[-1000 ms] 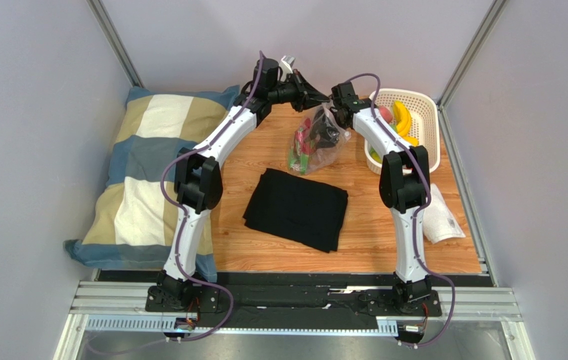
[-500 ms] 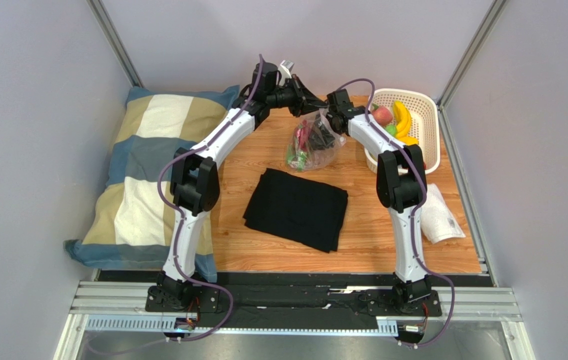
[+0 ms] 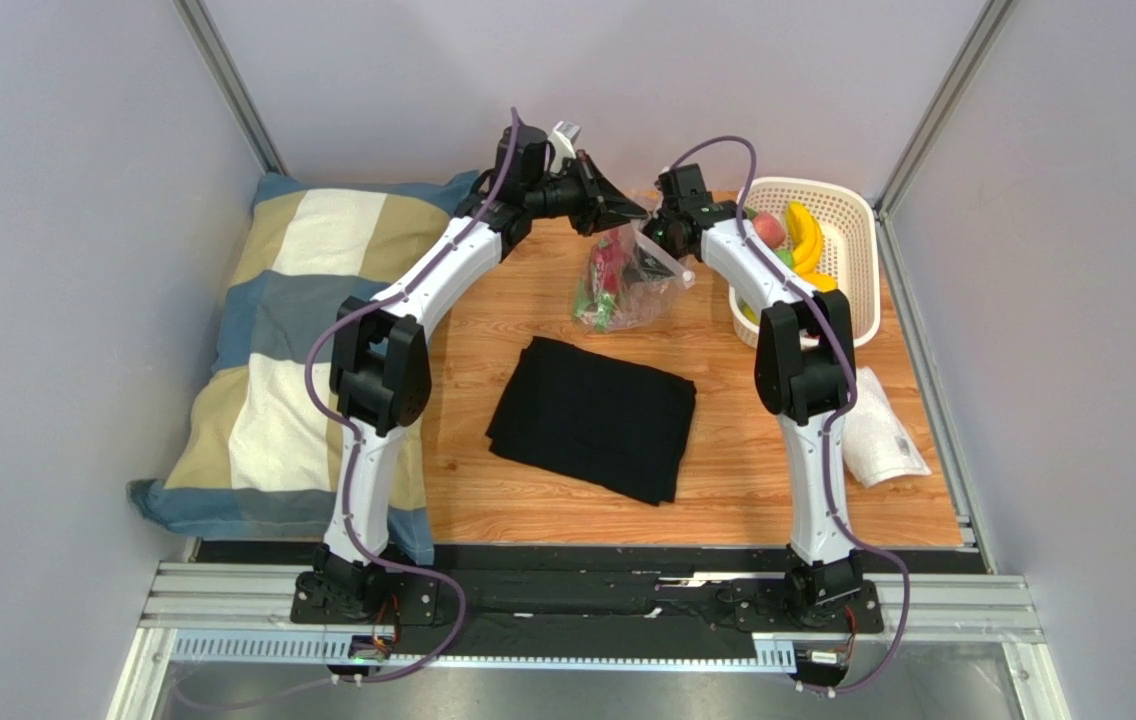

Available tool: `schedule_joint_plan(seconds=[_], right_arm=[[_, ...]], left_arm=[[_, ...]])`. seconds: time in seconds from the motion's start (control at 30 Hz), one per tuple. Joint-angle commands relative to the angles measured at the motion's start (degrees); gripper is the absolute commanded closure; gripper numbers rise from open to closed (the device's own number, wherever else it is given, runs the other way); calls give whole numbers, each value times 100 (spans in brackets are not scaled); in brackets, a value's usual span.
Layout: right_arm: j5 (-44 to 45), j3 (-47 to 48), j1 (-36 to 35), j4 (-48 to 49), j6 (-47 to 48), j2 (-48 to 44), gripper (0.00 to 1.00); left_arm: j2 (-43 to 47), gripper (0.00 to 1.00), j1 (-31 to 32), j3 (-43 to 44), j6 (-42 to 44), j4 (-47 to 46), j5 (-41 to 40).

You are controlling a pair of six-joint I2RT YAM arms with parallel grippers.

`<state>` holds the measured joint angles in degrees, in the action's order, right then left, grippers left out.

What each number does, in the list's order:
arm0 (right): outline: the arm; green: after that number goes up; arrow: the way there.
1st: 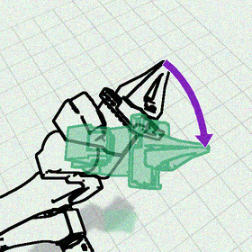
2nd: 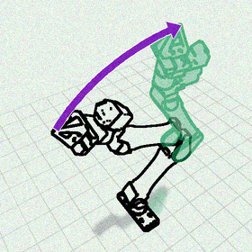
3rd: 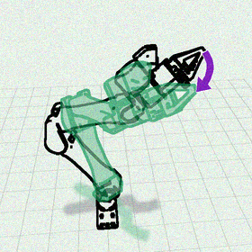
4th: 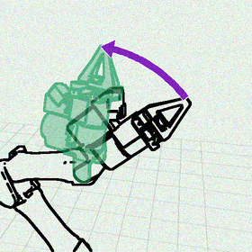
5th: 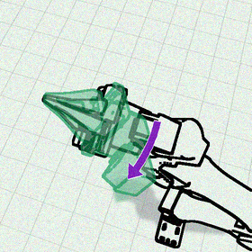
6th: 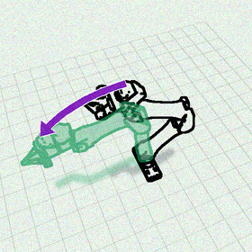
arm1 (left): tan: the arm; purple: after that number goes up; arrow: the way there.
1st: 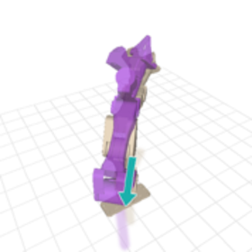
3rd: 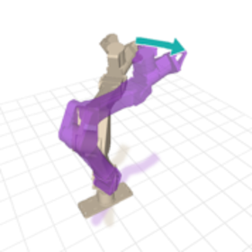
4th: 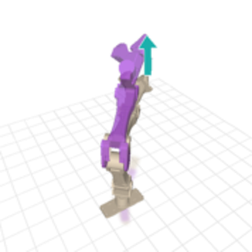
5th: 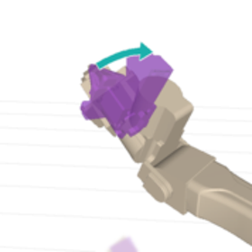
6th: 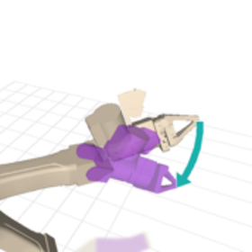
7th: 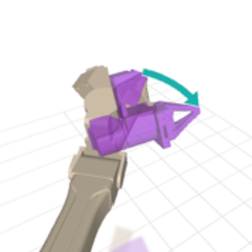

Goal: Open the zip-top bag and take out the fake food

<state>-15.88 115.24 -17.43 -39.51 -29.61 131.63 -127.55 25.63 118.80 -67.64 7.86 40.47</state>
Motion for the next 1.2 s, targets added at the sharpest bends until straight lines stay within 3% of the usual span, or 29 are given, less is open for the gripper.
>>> schedule_joint_plan(seconds=[0.0,0.13,0.27,0.53,0.77,1.03,1.17], right_arm=[[173,456,3,-277,262,-382,100],[156,184,-6,-330,201,-621,100],[-819,401,38,-671,-80,-218,98],[-1128,482,-67,-593,-115,240,77],[-1207,359,-76,-278,-318,556,55],[-1646,-299,-50,785,-800,504,45],[-1287,-651,64,902,-1056,285,51]], left_arm=[[450,100,-110,-50,93,-144,67],[371,100,-146,89,-12,-241,58],[265,100,-137,284,-22,-179,102],[406,100,-102,-85,40,-223,58],[257,100,65,283,66,-30,66],[256,100,320,380,-135,-117,23],[283,100,434,424,-285,-232,-21]])
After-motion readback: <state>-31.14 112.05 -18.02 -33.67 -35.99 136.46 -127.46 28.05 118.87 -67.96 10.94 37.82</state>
